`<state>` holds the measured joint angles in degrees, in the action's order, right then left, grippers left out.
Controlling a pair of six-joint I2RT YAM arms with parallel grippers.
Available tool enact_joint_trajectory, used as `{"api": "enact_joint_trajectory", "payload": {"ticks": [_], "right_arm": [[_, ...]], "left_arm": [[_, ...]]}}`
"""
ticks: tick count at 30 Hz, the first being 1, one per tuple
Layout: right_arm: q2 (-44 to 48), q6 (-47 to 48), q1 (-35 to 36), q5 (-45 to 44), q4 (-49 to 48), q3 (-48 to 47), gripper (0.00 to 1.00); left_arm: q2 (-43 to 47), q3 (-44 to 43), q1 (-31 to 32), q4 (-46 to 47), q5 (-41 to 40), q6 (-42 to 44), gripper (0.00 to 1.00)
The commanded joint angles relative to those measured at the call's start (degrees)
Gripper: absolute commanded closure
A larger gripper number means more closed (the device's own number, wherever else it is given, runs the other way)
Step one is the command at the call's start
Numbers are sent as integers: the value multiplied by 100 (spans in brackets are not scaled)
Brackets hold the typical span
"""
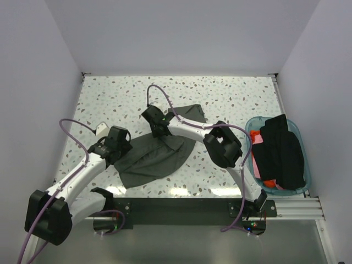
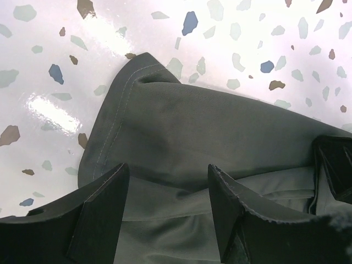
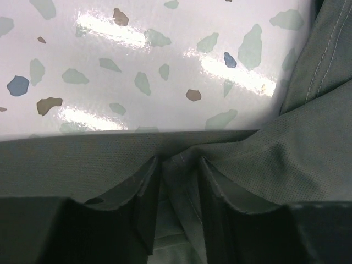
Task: Fold and stack the t-shirts
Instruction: Flatten the tshirt out
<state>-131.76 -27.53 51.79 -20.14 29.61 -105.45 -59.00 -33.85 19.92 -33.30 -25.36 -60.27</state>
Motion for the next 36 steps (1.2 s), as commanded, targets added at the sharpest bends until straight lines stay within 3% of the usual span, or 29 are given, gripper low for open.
{"api": "enact_joint_trajectory", "payload": {"ticks": [1, 4, 5, 7, 13, 22, 28, 31, 36], "right_arm": [[45, -121, -2, -236, 98, -99, 65], [229, -130, -2, -358, 116, -11, 81], [282, -113, -11, -394, 124, 33, 91], [388, -104, -11, -560, 186, 51, 100], [1494, -156, -108, -1034, 318, 489, 100], [3595, -209, -433, -1493, 283, 2236, 100], [4605, -393, -617, -1633, 379, 3221, 100], [4914, -464, -749, -1651, 440, 3522, 100], [5503, -543, -960, -1677, 529, 4084, 100]], "left_arm": [[-41, 36, -41, 341, 40, 138, 35], [-67, 97, -41, 552, 207, 314, 35], [-85, 115, -50, 587, 277, 349, 35], [-111, 203, -41, 754, 374, 480, 35], [-94, 440, -41, 1089, 699, 753, 35], [-252, 598, -32, 1238, 805, 903, 37], [-744, 432, -32, 1449, 937, 1000, 50], [-990, 195, -32, 1432, 911, 1061, 61], [-1420, -324, -41, 1379, 814, 1175, 88]]}}
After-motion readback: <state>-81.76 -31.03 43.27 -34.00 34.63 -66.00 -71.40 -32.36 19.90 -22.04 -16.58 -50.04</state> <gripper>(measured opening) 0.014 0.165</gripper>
